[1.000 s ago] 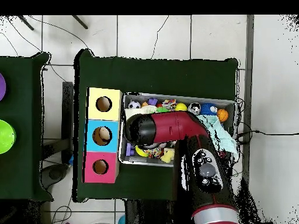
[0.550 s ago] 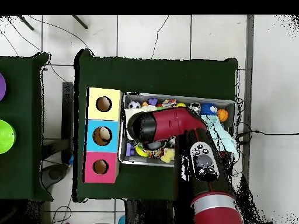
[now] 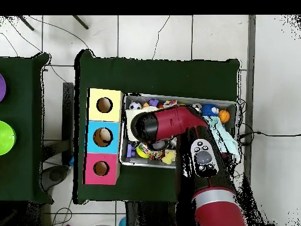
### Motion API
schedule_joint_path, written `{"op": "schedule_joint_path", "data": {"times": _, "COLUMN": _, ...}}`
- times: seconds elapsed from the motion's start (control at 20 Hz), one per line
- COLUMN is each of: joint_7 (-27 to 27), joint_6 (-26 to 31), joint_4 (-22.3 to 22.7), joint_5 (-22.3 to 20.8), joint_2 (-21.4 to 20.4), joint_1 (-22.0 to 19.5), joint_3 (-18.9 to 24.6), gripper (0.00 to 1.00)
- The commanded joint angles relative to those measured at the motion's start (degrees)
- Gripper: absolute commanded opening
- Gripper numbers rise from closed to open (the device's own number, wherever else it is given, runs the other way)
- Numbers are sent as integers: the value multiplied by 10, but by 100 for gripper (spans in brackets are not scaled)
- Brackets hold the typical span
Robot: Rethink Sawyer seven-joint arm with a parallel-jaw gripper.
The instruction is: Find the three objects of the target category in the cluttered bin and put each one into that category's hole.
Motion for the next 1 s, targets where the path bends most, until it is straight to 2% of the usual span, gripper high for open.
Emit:
{"op": "schedule_joint_path", "data": {"times": 0.05, "joint_7": -155, "joint_6": 76, "joint_4": -36, "joint_5": -54, "joint_2": 25, "joint_1": -11, "joint_3": 34, "gripper": 100}}
{"op": "schedule_joint_path", "data": {"times": 0.45, "joint_7": -162, "joint_6": 107, "joint_4": -40, "joint_5": -84, "joint_2": 14, "joint_1": -8, "joint_3": 25, "gripper": 100}}
{"op": "schedule_joint_path", "data": {"times": 1.0, "joint_7": -157, "joint_6": 84, "joint_4": -7, "joint_5": -83, "joint_2": 32, "joint_1": -45, "joint_3": 38, "gripper": 100}}
